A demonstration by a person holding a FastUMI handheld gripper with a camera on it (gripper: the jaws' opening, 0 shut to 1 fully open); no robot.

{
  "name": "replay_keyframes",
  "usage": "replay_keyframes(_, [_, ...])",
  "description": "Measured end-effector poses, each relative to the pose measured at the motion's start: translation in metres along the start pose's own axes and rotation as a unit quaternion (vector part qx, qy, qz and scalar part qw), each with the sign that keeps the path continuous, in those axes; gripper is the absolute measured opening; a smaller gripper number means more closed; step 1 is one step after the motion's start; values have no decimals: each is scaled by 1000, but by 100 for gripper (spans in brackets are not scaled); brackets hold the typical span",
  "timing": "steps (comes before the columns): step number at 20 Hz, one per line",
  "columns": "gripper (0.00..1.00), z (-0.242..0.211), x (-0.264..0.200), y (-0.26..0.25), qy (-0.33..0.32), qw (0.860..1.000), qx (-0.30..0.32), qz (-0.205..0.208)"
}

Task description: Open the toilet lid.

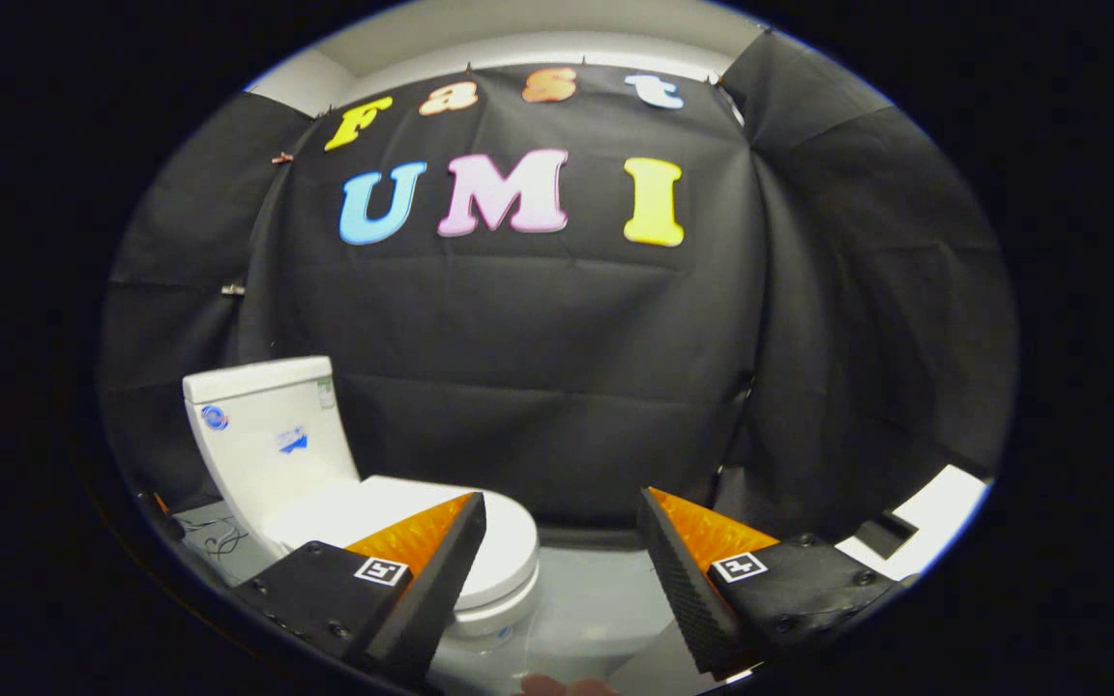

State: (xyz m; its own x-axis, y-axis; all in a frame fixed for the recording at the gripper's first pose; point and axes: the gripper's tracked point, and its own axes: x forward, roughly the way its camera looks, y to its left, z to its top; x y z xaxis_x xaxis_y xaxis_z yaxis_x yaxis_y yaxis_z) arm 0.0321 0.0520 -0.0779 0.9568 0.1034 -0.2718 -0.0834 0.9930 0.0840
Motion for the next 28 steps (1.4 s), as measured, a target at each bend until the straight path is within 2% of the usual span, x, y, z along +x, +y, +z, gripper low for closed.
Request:
replay_keyframes(2, [99,-38,3,26,80,995,35,42])
replay_keyframes(4, [99,-70,8,34,139,987,58,50])
replay_keyframes(8, [98,-108,20,49,204,970,113,62])
replay_keyframes(16, [98,-170,47,75,296,935,180,72])
replay_keyframes(20, [98,-193,57,84,336,909,233,79])
replay_keyframes(22, [95,-207,66,84,342,904,244,77])
replay_keyframes(25, [95,-222,73,100,351,894,258,106])
replay_keyframes(27, [88,-231,74,117,370,874,285,132])
replay_keyframes(28, [84,-239,73,115,376,872,286,130])
